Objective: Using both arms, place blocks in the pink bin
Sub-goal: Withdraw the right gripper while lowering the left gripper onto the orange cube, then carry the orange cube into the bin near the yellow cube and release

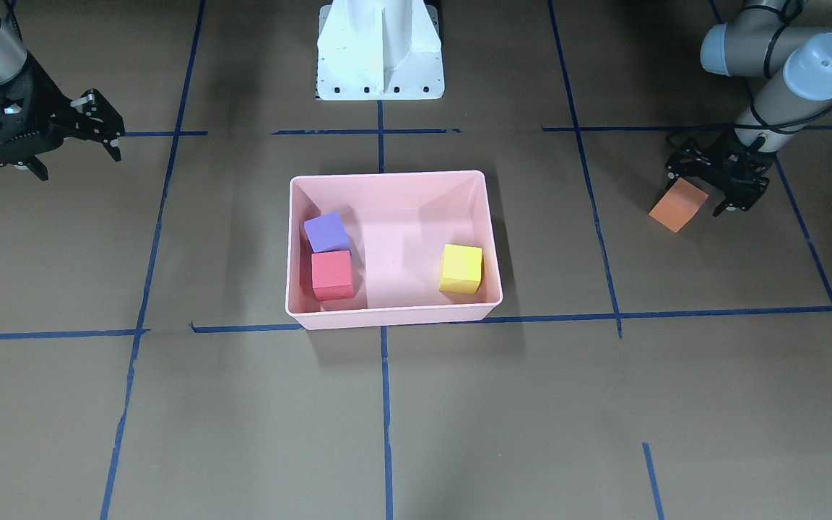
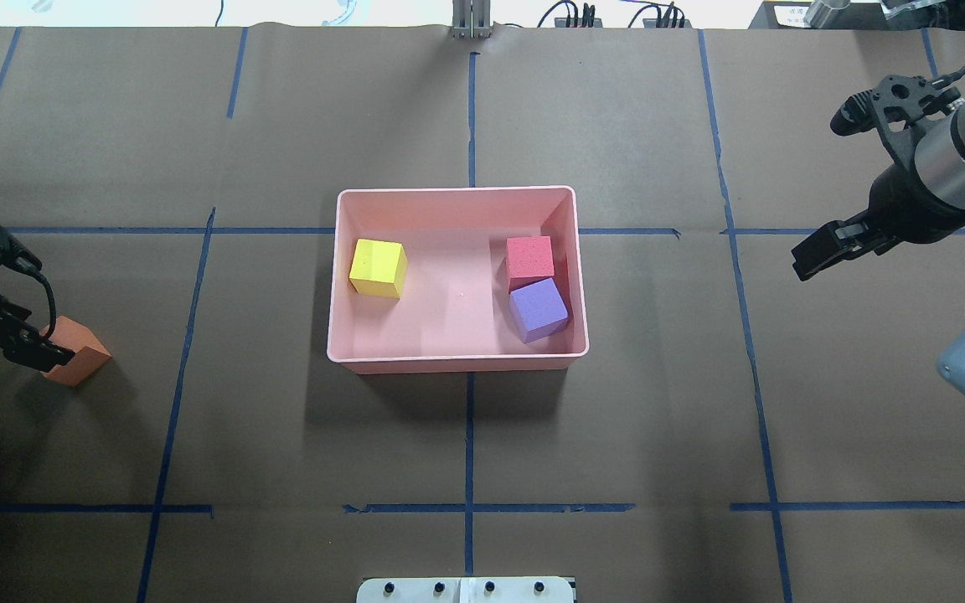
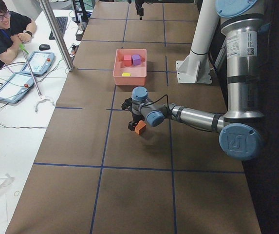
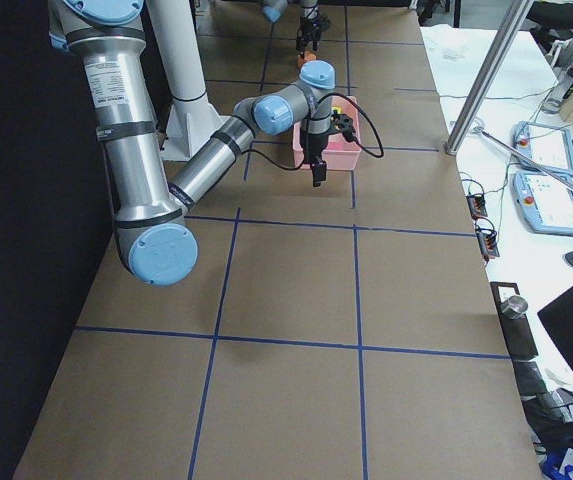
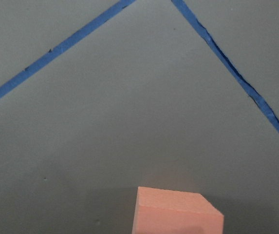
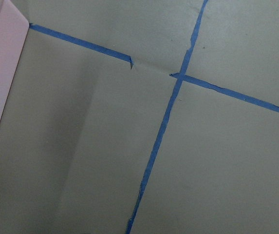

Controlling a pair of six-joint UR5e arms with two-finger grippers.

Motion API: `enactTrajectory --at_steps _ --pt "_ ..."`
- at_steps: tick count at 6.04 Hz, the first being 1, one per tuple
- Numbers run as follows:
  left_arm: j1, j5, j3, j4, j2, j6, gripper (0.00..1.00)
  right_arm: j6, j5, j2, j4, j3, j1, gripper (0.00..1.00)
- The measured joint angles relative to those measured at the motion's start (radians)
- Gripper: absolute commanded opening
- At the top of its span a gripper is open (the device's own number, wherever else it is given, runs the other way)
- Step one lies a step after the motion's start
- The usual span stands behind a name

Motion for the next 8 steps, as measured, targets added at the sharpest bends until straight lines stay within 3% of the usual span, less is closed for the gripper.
enactTrajectory --at_steps 1,2,3,6,7,8 --pt "0.011 -0.002 0.009 0.001 -0.002 -0.003 1.0 0.0 0.0 -0.003 0.0 0.0 0.0 0.99" --pt "0.03 -0.002 0.026 0.001 -0.012 -0.014 0.86 0.0 0.0 -0.007 0.0 0.0 0.0 0.99" --pt "0.048 -0.003 0.048 0.0 -0.033 -0.032 0.56 0.0 0.0 -0.01 0.0 0.0 0.0 0.99" --pt "0.054 -0.063 0.045 0.048 -0.082 -0.046 0.55 -0.001 0.0 -0.014 0.0 -0.001 0.002 0.99" --pt "0.026 -0.092 0.002 0.17 -0.143 -0.046 0.55 -0.006 0.0 -0.016 0.0 -0.002 0.005 0.99" --pt "-0.011 -0.098 -0.06 0.389 -0.27 -0.054 0.57 -0.02 0.001 -0.022 -0.001 -0.004 0.014 0.99"
